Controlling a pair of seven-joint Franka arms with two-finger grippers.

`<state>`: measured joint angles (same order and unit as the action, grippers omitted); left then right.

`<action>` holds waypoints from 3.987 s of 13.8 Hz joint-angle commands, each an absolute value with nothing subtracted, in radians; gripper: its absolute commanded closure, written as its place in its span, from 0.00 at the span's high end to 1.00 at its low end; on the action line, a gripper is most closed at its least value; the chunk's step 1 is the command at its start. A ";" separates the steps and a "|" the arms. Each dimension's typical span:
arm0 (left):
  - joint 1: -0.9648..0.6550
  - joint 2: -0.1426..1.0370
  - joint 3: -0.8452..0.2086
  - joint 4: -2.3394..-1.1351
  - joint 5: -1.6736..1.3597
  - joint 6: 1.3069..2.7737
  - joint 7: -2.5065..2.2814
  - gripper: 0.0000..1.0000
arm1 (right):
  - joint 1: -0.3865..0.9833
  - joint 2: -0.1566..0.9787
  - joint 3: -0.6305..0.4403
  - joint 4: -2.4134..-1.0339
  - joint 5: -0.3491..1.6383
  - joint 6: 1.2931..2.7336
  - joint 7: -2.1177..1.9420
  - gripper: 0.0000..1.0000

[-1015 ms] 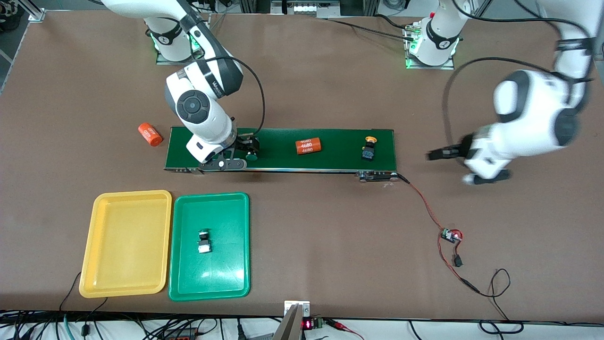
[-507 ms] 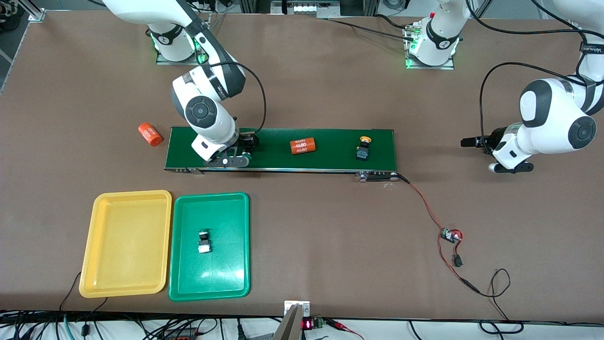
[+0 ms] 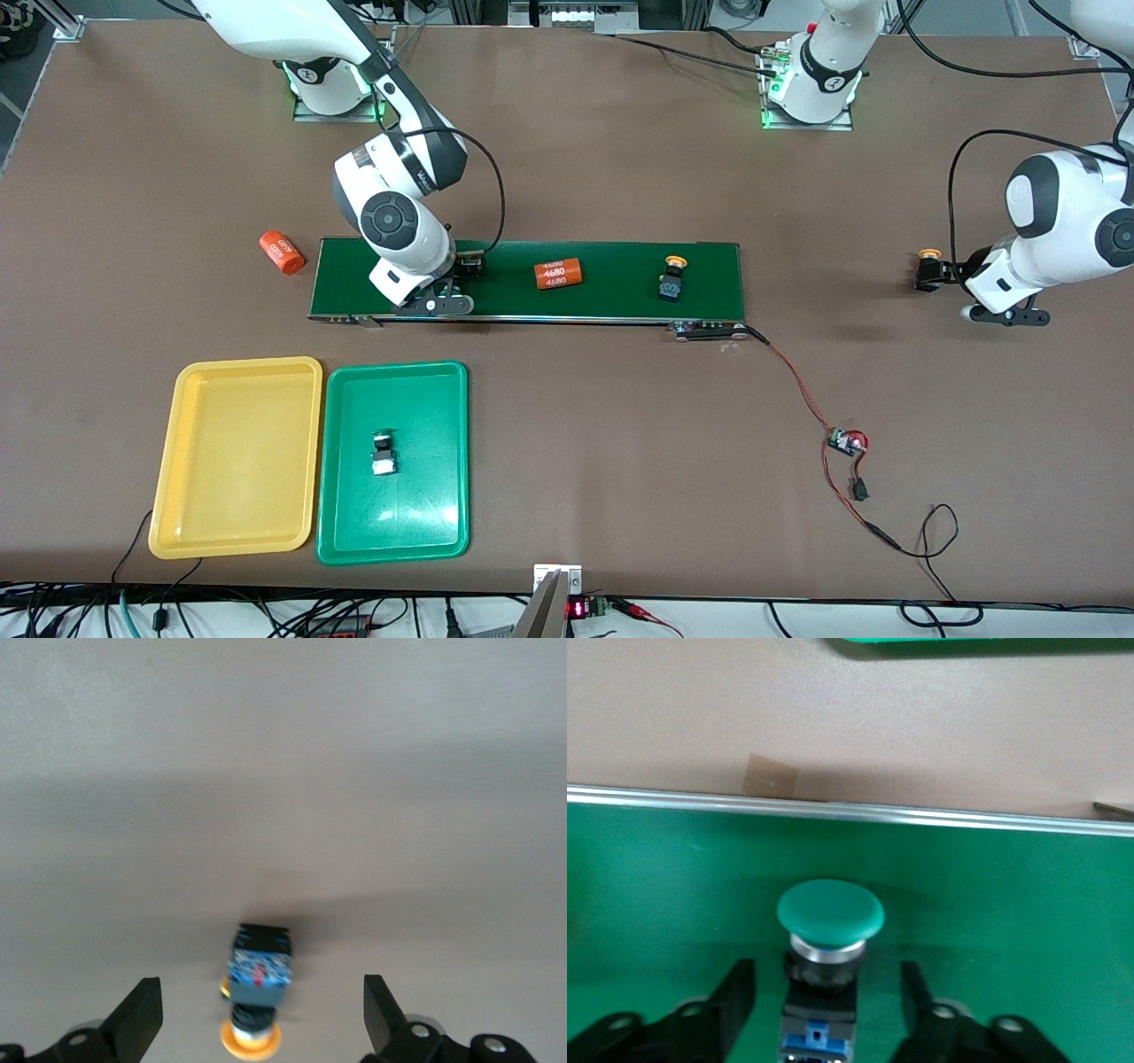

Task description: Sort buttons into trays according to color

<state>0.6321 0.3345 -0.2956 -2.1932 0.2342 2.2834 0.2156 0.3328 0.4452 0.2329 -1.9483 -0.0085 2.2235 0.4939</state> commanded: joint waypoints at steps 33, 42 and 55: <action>0.022 0.260 -0.388 -2.050 0.046 2.163 -0.222 0.00 | 0.144 0.868 0.170 -1.307 -0.054 2.402 0.100 1.00; -0.055 0.413 -0.385 -1.976 -0.110 2.172 -0.318 0.00 | 0.133 0.714 0.169 -1.301 -0.048 2.047 0.101 1.00; -0.063 0.261 -0.255 -1.937 -0.080 2.169 -0.321 1.00 | -0.026 0.099 0.149 -1.780 -0.043 1.704 -0.064 1.00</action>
<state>-0.0570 0.3264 -0.3300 -1.9296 -0.1342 2.1961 -0.3285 -0.0027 0.2531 0.1387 -1.5657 -0.0483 1.6386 -0.0489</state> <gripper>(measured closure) 0.000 0.000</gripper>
